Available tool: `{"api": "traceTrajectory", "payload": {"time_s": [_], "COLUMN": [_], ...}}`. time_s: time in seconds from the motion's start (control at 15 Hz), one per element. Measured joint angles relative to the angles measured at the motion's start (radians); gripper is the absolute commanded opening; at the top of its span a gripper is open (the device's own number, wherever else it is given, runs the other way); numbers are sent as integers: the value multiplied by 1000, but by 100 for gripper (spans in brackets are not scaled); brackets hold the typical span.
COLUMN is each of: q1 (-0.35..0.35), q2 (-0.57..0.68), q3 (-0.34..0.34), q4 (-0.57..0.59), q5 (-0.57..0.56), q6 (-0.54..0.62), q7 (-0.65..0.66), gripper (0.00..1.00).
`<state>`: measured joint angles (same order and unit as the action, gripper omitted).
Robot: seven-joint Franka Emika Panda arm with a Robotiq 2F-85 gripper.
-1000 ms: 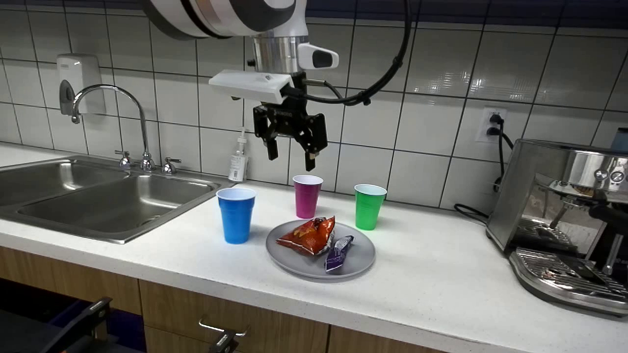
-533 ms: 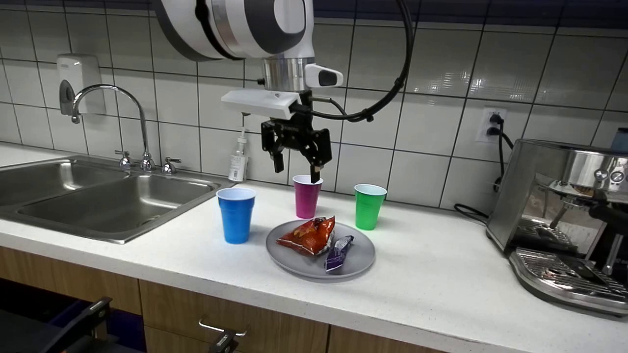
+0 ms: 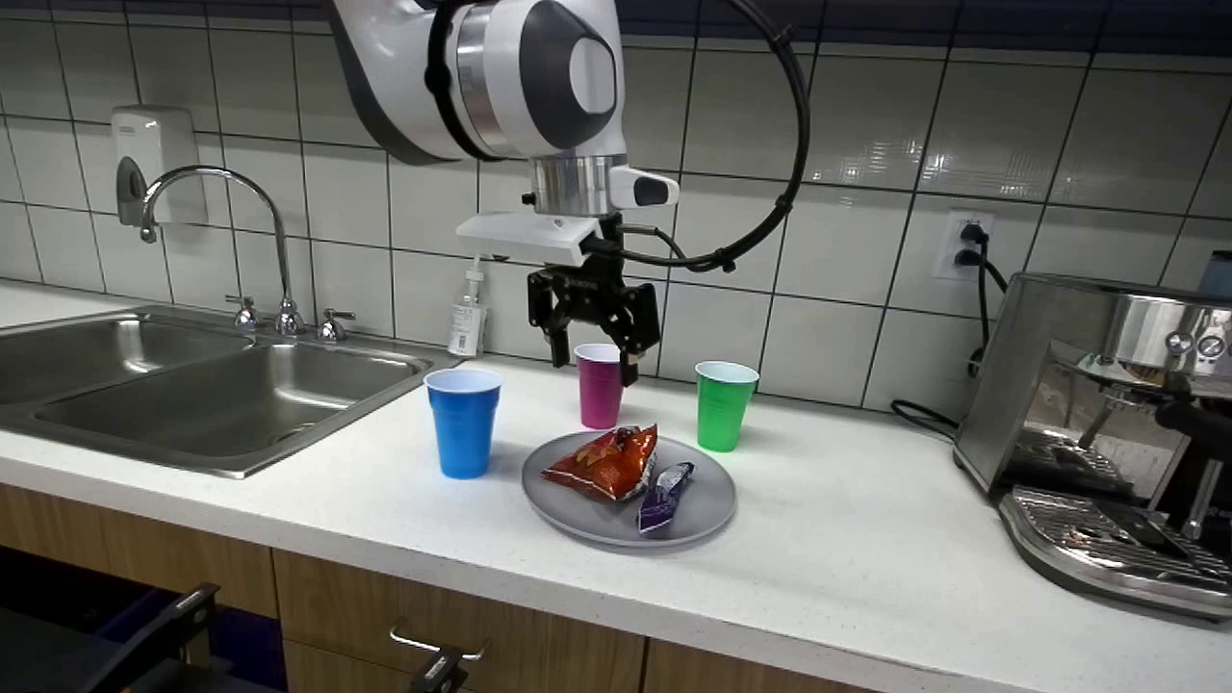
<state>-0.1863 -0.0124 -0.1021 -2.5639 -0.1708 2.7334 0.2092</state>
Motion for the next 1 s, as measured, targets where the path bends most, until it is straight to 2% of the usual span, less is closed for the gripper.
{"api": "traceTrajectory", "payload": {"time_s": [0.47, 1.0], "q1": [12, 71], "q2": [94, 192], "q3": [-29, -59], "q4": [52, 105], "q5": [-34, -34], "q6": [0, 0], "q7": [38, 89], "gripper": [100, 100]}}
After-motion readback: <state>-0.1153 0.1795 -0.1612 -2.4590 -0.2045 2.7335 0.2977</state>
